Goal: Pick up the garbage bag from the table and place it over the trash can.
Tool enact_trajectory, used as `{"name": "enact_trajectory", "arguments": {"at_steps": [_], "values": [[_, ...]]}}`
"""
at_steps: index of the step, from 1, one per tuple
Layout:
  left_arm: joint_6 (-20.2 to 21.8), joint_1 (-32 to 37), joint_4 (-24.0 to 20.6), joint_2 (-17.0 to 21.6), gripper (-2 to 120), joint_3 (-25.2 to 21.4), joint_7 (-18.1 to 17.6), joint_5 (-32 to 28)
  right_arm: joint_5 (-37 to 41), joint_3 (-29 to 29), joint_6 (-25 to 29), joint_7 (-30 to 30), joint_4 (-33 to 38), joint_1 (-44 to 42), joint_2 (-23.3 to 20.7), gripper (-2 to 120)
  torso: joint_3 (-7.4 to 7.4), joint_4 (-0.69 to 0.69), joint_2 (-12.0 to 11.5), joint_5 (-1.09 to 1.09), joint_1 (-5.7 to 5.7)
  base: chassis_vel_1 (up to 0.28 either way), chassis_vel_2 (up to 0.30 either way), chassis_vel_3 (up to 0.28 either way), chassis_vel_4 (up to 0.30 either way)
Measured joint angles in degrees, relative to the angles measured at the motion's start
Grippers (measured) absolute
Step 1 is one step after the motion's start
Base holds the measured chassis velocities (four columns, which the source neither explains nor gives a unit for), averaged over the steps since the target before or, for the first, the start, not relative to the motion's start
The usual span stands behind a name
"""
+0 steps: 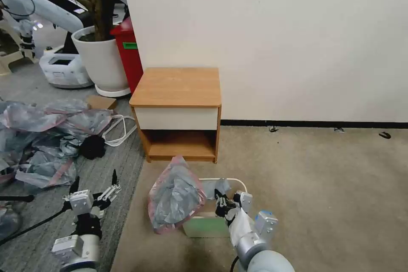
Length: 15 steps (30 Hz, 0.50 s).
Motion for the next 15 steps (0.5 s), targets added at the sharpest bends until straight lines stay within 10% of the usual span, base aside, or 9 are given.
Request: {"name": "enact_trajectory", "arguments": {"at_steps": [15], "values": [[0.02,-0.61,0.9,0.36,100,0.29,0.07,0.1,-2.76,0.67,-4.27,3.25,0.97,-0.59,-2.17,79,0.0,0.0,0.0,0.0,0.0,0.0,0.0,0.0,0.0]]}}
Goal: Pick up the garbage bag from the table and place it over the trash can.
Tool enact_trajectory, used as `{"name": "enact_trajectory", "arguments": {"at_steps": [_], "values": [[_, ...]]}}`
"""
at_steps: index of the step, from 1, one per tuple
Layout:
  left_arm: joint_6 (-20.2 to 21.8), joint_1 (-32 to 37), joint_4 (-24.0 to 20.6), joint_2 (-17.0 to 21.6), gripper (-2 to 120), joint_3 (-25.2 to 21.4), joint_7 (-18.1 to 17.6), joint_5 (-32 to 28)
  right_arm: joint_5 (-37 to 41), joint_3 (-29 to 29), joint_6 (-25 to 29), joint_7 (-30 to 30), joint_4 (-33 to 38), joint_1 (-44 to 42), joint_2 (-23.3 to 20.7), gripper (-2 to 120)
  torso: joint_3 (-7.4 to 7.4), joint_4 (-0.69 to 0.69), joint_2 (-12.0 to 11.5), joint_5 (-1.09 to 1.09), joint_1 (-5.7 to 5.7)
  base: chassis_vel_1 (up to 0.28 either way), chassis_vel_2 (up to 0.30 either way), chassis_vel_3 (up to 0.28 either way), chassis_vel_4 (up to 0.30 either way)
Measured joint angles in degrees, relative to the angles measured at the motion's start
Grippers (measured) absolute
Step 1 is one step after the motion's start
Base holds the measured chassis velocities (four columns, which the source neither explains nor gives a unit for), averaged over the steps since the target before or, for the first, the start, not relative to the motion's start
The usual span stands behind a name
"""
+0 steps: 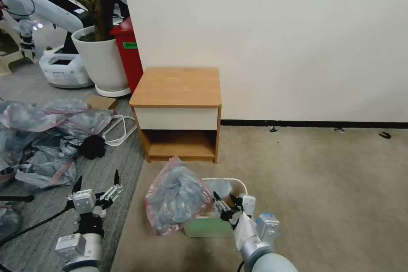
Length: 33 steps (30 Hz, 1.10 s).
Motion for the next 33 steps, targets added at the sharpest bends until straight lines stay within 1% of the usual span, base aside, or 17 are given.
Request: {"name": "enact_trajectory", "arguments": {"at_steps": [3,4,7,9,12,13,16,17,19,21,22,23,25,26,30,31,33], "values": [[0.0,-0.11,0.35,0.05,100,0.21,0.03,0.29,-0.18,0.32,-0.04,0.15,0.15,0.17,-0.34,92,0.0,0.0,0.0,0.0,0.0,0.0,0.0,0.0,0.0],[0.0,-0.11,0.35,0.05,100,0.21,0.03,0.29,-0.18,0.32,-0.04,0.15,0.15,0.17,-0.34,92,0.0,0.0,0.0,0.0,0.0,0.0,0.0,0.0,0.0],[-0.09,-0.1,0.74,0.06,100,0.54,0.16,1.45,-0.18,0.89,0.0,0.17,0.43,0.7,-0.56,103,0.0,0.0,0.0,0.0,0.0,0.0,0.0,0.0,0.0],[-0.23,-0.1,0.82,0.06,100,0.55,0.28,1.99,-0.18,1.14,0.03,0.18,0.48,0.84,-0.63,104,0.0,0.0,0.0,0.0,0.0,0.0,0.0,0.0,0.0],[-1.03,0.05,0.15,0.34,100,0.5,2.72,1.85,-0.58,2.41,0.18,0.18,0.71,1.36,-0.86,109,0.0,0.0,0.0,-0.01,0.0,0.0,0.0,0.0,0.0],[-1.03,0.05,0.15,0.34,100,0.5,2.72,1.85,-0.58,2.41,0.18,0.18,0.71,1.36,-0.86,109,0.0,0.0,0.0,-0.01,0.0,0.0,0.0,0.0,0.0],[0.24,1.6,-2.92,1.57,100,1.77,7.78,-2.68,-1.43,3.88,0.82,0.05,0.93,2.1,-1.3,110,0.0,0.0,0.0,0.01,0.0,0.0,0.0,0.0,0.0],[0.24,1.6,-2.92,1.57,100,1.77,7.78,-2.68,-1.43,3.88,0.82,0.05,0.93,2.1,-1.3,110,0.0,0.0,0.0,0.01,0.0,0.0,0.0,0.0,0.0],[2.59,2.4,-4.2,2.53,100,2.88,11.3,-4.7,-1.56,4.68,0.98,-0.04,1.35,2.47,-1.57,109,0.0,0.0,0.0,0.0,0.0,0.0,0.0,0.0,0.0],[6.03,2.89,-5.04,3.37,100,3.97,14.74,-5.09,-1.67,5.33,1.06,-0.13,1.73,2.62,-1.72,107,0.0,0.0,0.0,0.0,0.0,0.0,0.0,0.0,0.0],[6.03,2.89,-5.04,3.37,100,3.97,14.74,-5.09,-1.67,5.33,1.06,-0.13,1.73,2.62,-1.72,107,0.0,0.0,0.0,0.0,0.0,0.0,0.0,0.0,0.0],[8.44,2.99,-5.47,3.71,100,4.54,15.57,-5.02,-1.74,5.56,1.12,-0.15,1.82,2.64,-1.73,106,0.0,0.0,0.0,0.0,0.0,0.0,0.0,0.0,0.0],[14.92,2.8,-6.29,4.33,100,6.05,15.49,-4.05,-1.9,6.09,1.25,-0.2,2.06,2.67,-1.73,101,0.0,0.0,0.0,0.01,0.0,0.0,0.0,0.0,0.0],[14.92,2.8,-6.29,4.33,100,6.05,15.49,-4.05,-1.9,6.09,1.25,-0.2,2.06,2.67,-1.73,101,0.0,0.0,0.0,0.01,0.0,0.0,0.0,0.0,0.0],[23.44,1.38,-6.44,5.48,100,9.42,14.13,-1.72,-2.73,6.89,1.43,-0.34,2.51,2.68,-1.65,94,0.0,0.0,0.0,0.0,0.0,0.0,0.0,0.0,0.0],[23.44,1.38,-6.44,5.48,100,9.42,14.13,-1.72,-2.73,6.89,1.43,-0.34,2.51,2.68,-1.65,94,0.0,0.0,0.0,0.0,0.0,0.0,0.0,0.0,0.0],[26.23,0.59,-6.0,5.88,100,10.87,13.24,-1.31,-3.21,7.25,1.55,-0.42,2.68,2.64,-1.62,92,0.0,0.0,0.0,0.0,0.0,0.0,0.0,0.0,0.0]]}}
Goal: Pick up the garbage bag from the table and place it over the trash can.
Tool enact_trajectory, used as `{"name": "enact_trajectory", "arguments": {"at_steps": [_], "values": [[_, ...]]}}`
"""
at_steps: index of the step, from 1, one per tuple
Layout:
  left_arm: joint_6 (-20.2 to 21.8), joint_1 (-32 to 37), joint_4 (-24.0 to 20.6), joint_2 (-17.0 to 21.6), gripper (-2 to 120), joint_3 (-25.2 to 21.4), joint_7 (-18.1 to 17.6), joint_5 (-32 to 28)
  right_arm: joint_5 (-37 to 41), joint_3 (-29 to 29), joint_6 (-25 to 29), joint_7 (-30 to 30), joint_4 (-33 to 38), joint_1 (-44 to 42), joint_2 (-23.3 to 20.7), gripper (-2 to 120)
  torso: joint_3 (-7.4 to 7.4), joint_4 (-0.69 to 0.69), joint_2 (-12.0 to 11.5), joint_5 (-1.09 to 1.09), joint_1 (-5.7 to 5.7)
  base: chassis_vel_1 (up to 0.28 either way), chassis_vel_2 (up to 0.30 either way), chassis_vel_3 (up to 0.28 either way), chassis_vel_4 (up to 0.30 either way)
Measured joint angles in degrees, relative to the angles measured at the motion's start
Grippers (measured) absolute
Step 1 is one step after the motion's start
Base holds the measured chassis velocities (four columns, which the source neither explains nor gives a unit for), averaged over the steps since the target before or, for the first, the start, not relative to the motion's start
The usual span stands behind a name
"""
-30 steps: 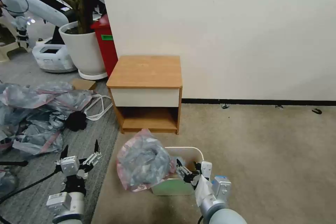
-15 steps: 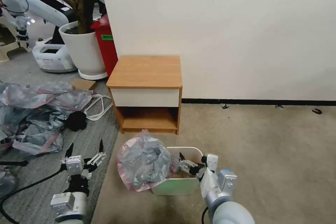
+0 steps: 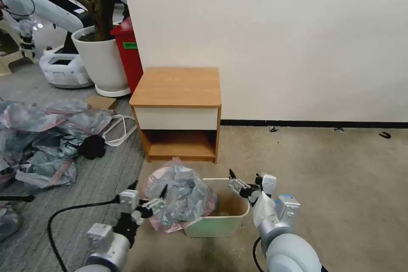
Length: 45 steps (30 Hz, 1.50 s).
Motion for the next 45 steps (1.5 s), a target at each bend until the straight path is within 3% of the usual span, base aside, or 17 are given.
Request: {"name": "enact_trajectory", "arguments": {"at_steps": [6,12,26,29,38,45], "values": [[6.38,-1.61,1.13,0.04,100,2.98,-4.1,-0.26,-0.4,0.81,0.37,-0.06,0.12,-0.42,0.43,92,0.0,0.0,0.0,0.0,0.0,0.0,0.0,0.0,0.0],[8.03,-2.5,1.46,-0.04,100,3.69,-6.34,-2.27,-0.51,1.01,0.55,-0.07,-0.17,-0.48,0.69,90,0.0,0.0,0.0,0.0,0.0,0.0,0.0,0.0,0.0],[14.58,-4.3,-1.06,1.59,100,2.65,-12.13,-15.95,-0.71,1.1,0.76,-0.1,-0.97,-0.11,0.5,88,0.0,0.0,0.0,0.0,0.0,0.0,0.0,0.0,0.0],[17.45,-5.31,-1.05,2.14,100,2.39,-15.09,-19.56,-0.71,1.21,0.81,-0.11,-1.07,-0.13,0.47,87,0.0,0.0,0.0,0.0,0.0,0.0,0.0,0.0,0.0],[20.01,-7.26,-0.45,2.17,100,2.84,-20.73,-25.43,-0.71,1.57,0.95,-0.11,-1.46,-0.16,0.6,87,0.0,0.0,0.0,0.0,0.0,0.0,0.0,0.0,0.0],[20.71,-8.1,0.13,2.33,100,3.57,-22.51,-26.25,-0.71,1.77,1.16,-0.1,-1.75,-0.15,0.81,85,0.0,0.0,0.0,0.0,0.0,0.0,0.0,0.0,0.0]]}}
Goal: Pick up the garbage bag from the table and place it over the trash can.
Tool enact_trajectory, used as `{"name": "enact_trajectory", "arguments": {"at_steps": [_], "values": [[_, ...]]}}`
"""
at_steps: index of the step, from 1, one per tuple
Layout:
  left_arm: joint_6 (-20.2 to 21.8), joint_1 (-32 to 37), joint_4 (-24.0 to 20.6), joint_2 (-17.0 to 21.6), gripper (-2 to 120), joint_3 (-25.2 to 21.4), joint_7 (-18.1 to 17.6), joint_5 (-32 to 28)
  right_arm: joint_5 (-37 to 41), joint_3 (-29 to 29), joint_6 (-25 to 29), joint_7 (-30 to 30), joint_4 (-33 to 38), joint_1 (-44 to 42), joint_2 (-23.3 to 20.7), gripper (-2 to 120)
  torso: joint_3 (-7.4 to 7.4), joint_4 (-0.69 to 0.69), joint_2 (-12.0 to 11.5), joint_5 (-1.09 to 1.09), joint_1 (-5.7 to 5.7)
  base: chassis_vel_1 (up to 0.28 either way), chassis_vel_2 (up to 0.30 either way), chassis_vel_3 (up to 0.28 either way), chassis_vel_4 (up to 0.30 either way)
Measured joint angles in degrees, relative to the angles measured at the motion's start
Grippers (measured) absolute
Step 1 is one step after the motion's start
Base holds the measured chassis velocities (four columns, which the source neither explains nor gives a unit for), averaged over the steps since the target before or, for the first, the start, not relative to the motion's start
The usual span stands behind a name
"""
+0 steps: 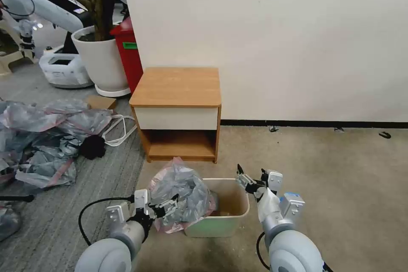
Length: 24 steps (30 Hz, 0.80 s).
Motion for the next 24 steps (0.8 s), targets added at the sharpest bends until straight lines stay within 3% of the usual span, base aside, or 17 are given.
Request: {"name": "enact_trajectory", "arguments": {"at_steps": [24], "values": [[-0.18,-2.65,2.75,1.1,89,3.19,-5.69,-4.78,-0.12,0.43,0.89,0.02,-1.03,-0.22,0.71,72,0.0,0.0,0.0,0.0,0.0,0.0,0.0,0.0,0.0]]}}
